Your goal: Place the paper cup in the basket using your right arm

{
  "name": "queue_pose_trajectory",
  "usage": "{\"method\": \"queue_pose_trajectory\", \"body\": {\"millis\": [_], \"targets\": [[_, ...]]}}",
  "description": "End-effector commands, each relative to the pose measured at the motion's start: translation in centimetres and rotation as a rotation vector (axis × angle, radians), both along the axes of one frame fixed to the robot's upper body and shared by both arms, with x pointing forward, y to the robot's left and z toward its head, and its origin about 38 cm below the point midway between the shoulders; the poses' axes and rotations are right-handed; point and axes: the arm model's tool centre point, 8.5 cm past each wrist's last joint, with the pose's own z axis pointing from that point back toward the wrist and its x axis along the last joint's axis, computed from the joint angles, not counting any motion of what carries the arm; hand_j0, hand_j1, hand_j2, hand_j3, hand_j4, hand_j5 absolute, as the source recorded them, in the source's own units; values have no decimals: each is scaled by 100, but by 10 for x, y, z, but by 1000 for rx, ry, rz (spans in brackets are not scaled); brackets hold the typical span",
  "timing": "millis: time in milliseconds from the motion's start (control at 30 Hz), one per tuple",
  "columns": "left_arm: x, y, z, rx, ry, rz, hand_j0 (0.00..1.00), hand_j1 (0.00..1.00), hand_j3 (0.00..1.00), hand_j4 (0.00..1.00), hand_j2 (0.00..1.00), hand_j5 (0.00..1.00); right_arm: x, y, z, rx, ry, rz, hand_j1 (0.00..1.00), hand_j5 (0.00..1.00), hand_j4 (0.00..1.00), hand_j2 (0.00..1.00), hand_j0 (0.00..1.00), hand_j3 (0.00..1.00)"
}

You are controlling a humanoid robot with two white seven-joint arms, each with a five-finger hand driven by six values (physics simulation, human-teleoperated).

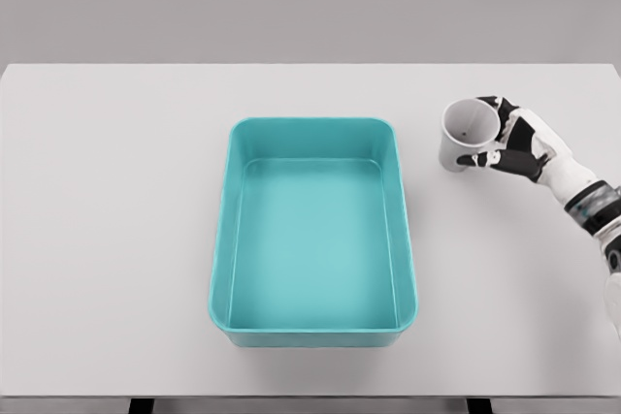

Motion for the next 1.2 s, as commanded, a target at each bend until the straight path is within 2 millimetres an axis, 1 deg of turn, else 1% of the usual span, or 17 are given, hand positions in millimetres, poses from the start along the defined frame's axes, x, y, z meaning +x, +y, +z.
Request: {"method": "queue_pose_trajectory", "body": {"millis": [0, 233, 667, 767, 867, 967, 1067, 1167], "targets": [[0, 0, 0, 0, 0, 0, 100, 100, 100, 100, 100, 100, 0, 6, 13, 2, -38, 17, 54, 54, 54, 54, 54, 54], [0, 0, 0, 0, 0, 0, 100, 100, 100, 100, 100, 100, -2, 18, 39, -11, -120, 57, 54, 54, 54, 54, 54, 54], [0, 0, 0, 0, 0, 0, 100, 100, 100, 100, 100, 100, -23, 52, 88, -38, -286, 154, 54, 54, 54, 54, 54, 54], [0, 0, 0, 0, 0, 0, 100, 100, 100, 100, 100, 100, -27, 62, 101, -96, -332, 175, 54, 54, 54, 54, 54, 54], [0, 0, 0, 0, 0, 0, 100, 100, 100, 100, 100, 100, -32, 68, 101, -118, -362, 192, 54, 54, 54, 54, 54, 54], [0, 0, 0, 0, 0, 0, 100, 100, 100, 100, 100, 100, -35, 80, 100, -137, -404, 229, 54, 54, 54, 54, 54, 54], [0, 0, 0, 0, 0, 0, 100, 100, 100, 100, 100, 100, -38, 95, 102, -208, -432, 254, 54, 54, 54, 54, 54, 54], [0, 0, 0, 0, 0, 0, 100, 100, 100, 100, 100, 100, -39, 106, 96, -268, -451, 284, 54, 54, 54, 54, 54, 54]]}}
